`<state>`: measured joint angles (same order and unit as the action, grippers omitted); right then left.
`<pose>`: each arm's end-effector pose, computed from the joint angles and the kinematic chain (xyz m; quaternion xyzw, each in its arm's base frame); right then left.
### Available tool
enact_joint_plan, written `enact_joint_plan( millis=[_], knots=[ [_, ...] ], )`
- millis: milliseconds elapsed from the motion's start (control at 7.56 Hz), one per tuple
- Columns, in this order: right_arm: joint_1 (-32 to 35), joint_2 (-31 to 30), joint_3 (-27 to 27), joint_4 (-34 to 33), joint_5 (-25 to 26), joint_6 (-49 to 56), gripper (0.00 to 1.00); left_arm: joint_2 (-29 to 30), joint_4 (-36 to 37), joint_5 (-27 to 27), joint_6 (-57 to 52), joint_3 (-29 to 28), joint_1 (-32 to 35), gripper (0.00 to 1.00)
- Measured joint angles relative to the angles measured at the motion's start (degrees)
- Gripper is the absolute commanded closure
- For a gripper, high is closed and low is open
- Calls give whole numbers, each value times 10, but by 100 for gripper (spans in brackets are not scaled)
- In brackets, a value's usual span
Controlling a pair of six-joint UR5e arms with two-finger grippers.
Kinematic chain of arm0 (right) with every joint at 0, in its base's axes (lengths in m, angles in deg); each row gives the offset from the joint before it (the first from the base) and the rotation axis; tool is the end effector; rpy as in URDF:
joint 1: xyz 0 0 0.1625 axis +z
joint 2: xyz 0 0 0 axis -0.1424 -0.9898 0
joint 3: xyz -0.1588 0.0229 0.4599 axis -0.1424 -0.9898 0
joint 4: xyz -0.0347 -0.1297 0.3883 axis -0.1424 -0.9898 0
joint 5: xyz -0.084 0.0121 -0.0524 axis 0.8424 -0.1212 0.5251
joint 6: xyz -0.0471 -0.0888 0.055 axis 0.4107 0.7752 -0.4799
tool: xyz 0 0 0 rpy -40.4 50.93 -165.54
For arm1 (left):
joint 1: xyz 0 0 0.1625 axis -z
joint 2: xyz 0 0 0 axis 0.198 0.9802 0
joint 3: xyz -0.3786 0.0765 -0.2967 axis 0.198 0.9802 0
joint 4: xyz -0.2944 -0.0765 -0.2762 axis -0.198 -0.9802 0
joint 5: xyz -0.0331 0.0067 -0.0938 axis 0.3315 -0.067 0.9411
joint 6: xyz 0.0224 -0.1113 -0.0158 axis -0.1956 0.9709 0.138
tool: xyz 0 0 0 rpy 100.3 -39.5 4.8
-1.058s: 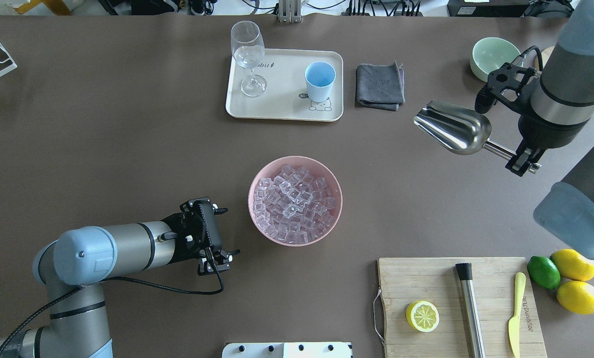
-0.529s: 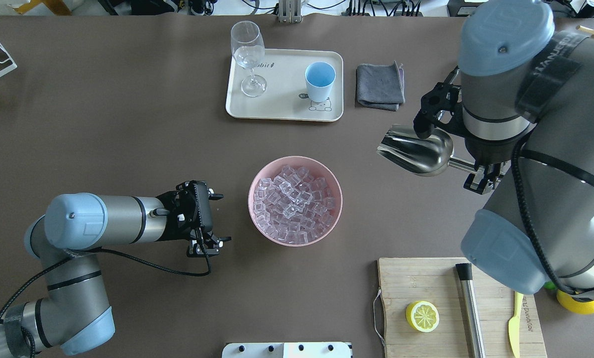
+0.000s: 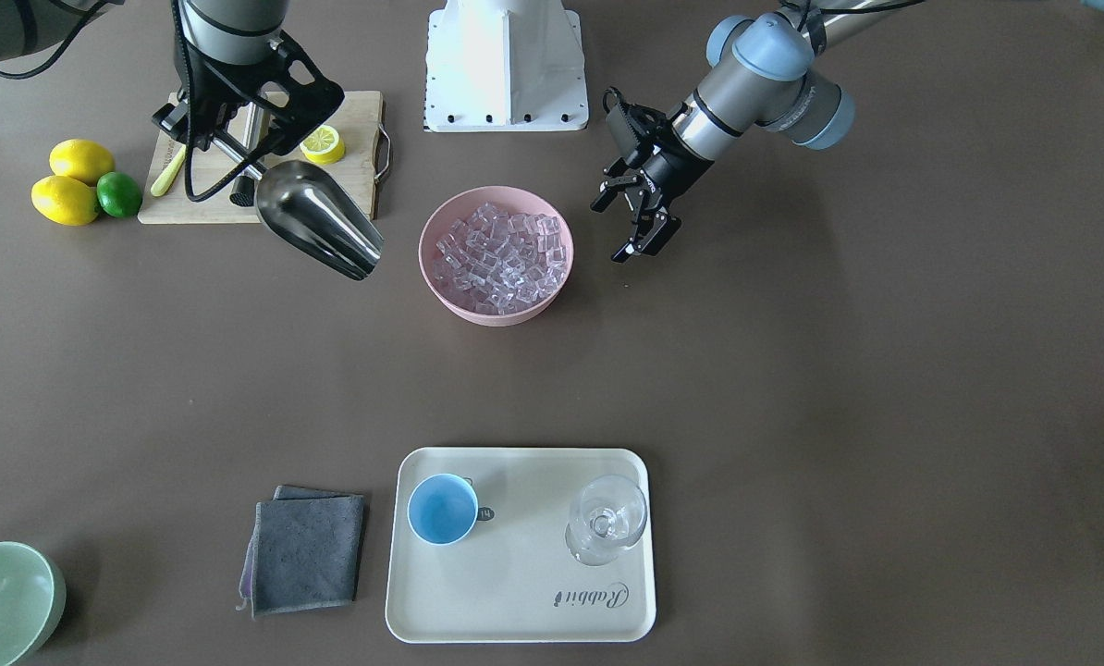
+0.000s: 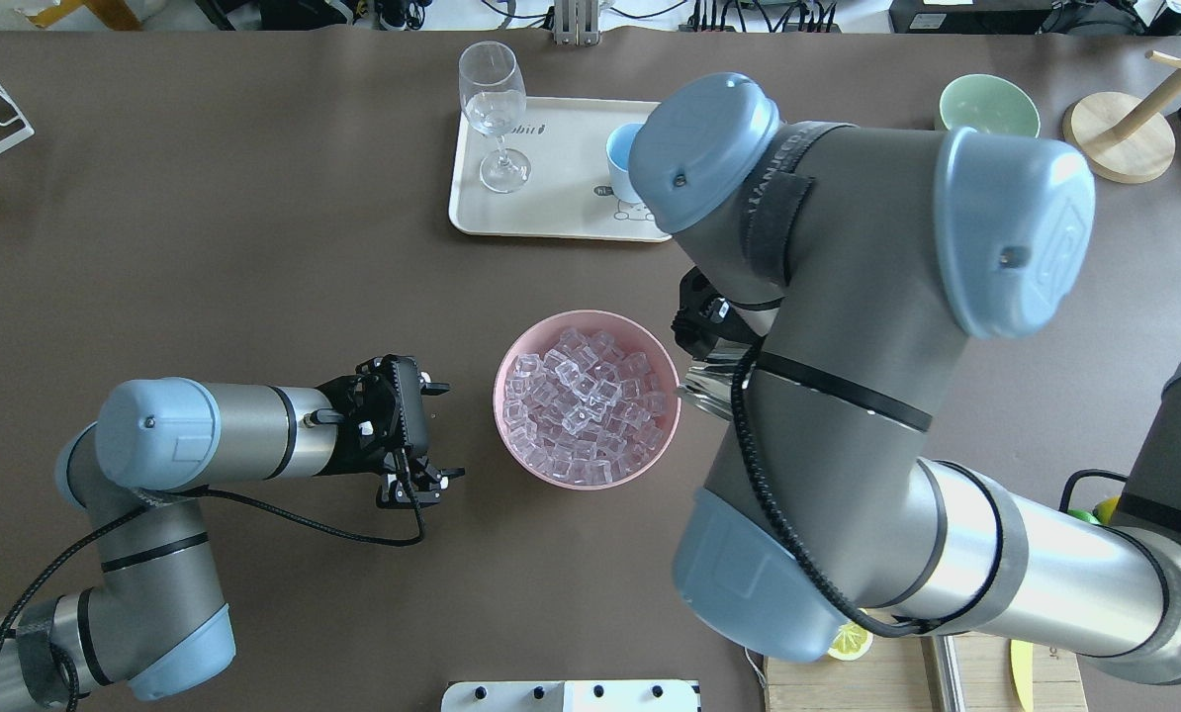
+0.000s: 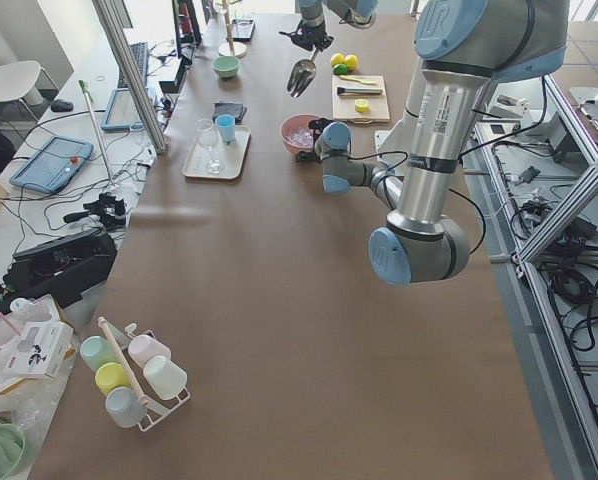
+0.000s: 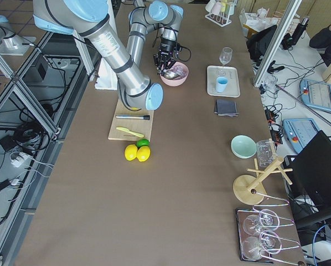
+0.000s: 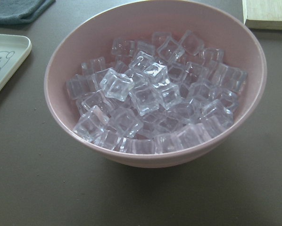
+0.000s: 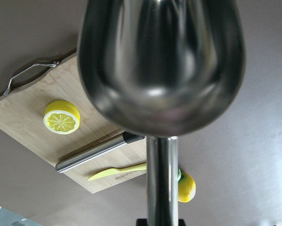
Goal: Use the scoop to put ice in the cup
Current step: 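Swing the right arm over and lower the scoop into the ice bowl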
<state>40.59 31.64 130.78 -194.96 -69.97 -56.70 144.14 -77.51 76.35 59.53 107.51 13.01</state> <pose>-0.4318 -0.3984 0.2074 -0.0592 -0.1098 -0.5353 0.8354 0.5154 -0.3577 0.3805 0.4891 0.4078 0.4573 0.6207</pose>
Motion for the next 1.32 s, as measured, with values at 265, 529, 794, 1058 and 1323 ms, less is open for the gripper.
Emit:
enact_joint_plan(
  millis=[265,529,794,1058,1323],
  knots=[
    [-26,67,-57,-62,1,0,100,-1,0,0,0,-3,0,2],
    [-42,101,-122,-91,1,0,100,-2,-4,-1,1,-4,0,2],
    [-52,128,-173,-114,1,0,100,1,-4,0,2,-6,0,2],
    [-54,147,-212,-115,6,0,100,9,-12,5,15,-22,0,2],
    [-55,158,-240,-109,12,0,100,11,-32,7,23,-32,-2,2]
  ],
)
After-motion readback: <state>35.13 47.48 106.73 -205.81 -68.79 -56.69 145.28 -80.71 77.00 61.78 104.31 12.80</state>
